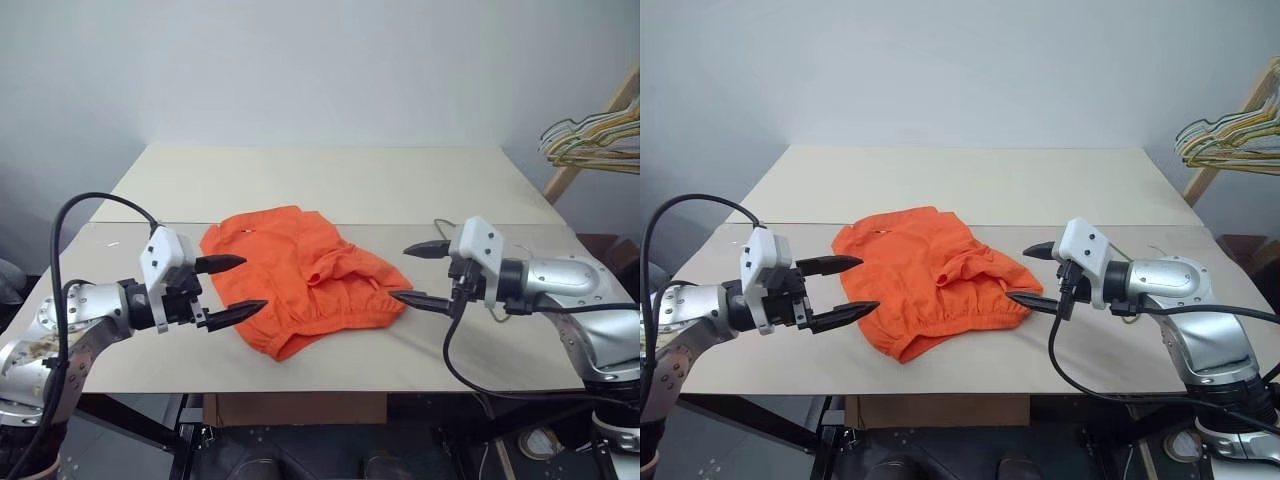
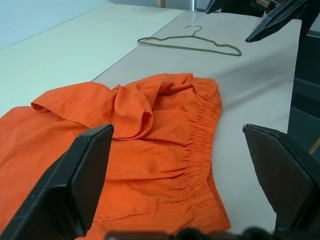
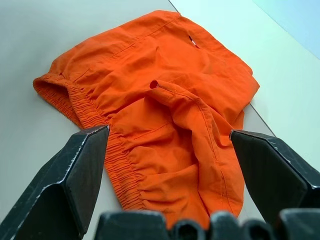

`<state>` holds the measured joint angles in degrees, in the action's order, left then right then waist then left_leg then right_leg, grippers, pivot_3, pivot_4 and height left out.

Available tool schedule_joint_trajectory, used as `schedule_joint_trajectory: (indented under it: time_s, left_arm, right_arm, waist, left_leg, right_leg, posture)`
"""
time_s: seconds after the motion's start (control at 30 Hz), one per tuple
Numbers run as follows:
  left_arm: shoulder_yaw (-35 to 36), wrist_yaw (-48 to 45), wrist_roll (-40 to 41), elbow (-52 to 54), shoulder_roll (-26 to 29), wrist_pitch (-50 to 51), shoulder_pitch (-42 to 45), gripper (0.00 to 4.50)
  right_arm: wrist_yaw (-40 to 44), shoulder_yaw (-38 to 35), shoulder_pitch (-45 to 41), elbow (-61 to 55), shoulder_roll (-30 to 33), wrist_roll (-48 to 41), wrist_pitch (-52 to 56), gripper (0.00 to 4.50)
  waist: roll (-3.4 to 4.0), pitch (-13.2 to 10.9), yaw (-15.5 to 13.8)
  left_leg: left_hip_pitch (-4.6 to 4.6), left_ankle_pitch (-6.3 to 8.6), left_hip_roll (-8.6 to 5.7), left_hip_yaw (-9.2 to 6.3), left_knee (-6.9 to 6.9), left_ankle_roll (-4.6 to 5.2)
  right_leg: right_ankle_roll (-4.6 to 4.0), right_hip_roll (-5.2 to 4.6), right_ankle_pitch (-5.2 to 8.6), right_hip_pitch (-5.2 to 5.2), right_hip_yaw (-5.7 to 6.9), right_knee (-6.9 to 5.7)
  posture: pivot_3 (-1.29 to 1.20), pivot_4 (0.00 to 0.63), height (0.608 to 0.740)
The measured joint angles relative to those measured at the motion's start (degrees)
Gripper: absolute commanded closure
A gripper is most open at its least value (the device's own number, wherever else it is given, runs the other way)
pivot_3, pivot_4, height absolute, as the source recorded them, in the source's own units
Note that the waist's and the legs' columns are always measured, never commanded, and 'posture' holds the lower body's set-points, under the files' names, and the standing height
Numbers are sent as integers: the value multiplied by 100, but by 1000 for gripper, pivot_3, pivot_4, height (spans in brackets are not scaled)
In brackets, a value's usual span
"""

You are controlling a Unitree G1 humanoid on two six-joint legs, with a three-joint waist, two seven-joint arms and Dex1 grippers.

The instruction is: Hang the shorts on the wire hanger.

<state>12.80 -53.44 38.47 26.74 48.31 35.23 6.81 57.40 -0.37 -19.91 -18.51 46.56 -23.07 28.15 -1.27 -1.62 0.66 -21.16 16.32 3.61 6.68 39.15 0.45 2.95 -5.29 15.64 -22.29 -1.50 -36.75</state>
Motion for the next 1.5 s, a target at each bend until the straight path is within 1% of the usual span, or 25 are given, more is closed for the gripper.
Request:
schedule_joint_trajectory:
  time_s: [0.5, 0.7, 0.83, 0.97, 1.07, 1.13, 1.23, 1.37, 1.5]
  left_arm:
    - [113, -144, 32, 13, 96, 13, -115, 0]
    - [276, -223, 216, 139, 147, 16, -318, 0]
    - [368, -270, 243, 188, 206, 24, -497, 0]
    - [428, -418, 318, 185, 384, 35, -516, 0]
    - [448, -597, 326, 164, 504, 27, -543, 0]
    - [476, -709, 324, 123, 584, 15, -573, 0]
    - [511, -817, 323, 33, 622, 4, -569, 0]
    - [519, -861, 320, -56, 638, 2, -561, 0]
    - [518, -868, 322, -59, 644, 2, -532, 0]
  right_arm:
    - [-30, 87, 25, -76, -96, 43, -4, 28]
    - [-240, 1030, 11, -369, -109, 732, 14, 28]
    - [-426, 1661, -15, -599, -254, 1146, 291, 28]
    - [-650, 2438, -256, -660, -678, 1603, 637, 28]
    - [-786, 3058, -606, -488, -1016, 2095, 715, 28]
    - [-885, 3432, -846, -188, -1464, 2359, 758, 28]
    - [-1019, 3917, -1111, 183, -1970, 2694, 755, 28]
    - [-1020, 4202, -1369, 726, -2470, 2926, 752, 28]
    - [-998, 4437, -1565, 1099, -2797, 3132, 752, 28]
  waist:
    - [0, 0, -3]
    - [-1, -1, 2]
    - [-3, -3, 2]
    - [-7, -5, 17]
    - [-8, -6, 28]
    - [-8, -6, 40]
    - [-7, -7, 35]
    - [-8, -6, 18]
    - [-8, -6, 24]
  left_leg:
    - [0, 0, 1, 0, 0, 0]
    - [-1, 0, 2, 1, 0, 0]
    - [0, 0, 3, 0, 0, 0]
    - [1, -1, 5, 1, 0, -1]
    - [0, -1, 8, 2, 0, -2]
    - [0, -2, 11, 2, -1, -5]
    - [-3, -4, 12, 2, -1, -7]
    - [-8, -6, 11, -3, -1, -11]
    - [-10, -9, 13, -8, -1, -16]
  right_leg:
    - [0, 0, 0, 0, 0, -1]
    - [-1, 0, 1, -2, 1, -1]
    - [-3, 1, 2, -3, 1, -2]
    - [-8, 1, 2, -4, 4, -4]
    - [-10, 5, 3, -6, 6, -4]
    - [-13, 7, 3, -8, 9, -6]
    - [-16, 7, 5, -10, 16, -9]
    - [-17, 4, 5, -9, 26, -9]
    - [-21, 6, 7, -10, 35, -14]
  posture:
    - [47, 2, 740]
    - [35, 18, 740]
    - [30, 24, 740]
    - [21, 23, 740]
    - [18, 23, 740]
    - [19, 24, 740]
    - [19, 23, 740]
    - [23, 23, 740]
    - [22, 26, 740]
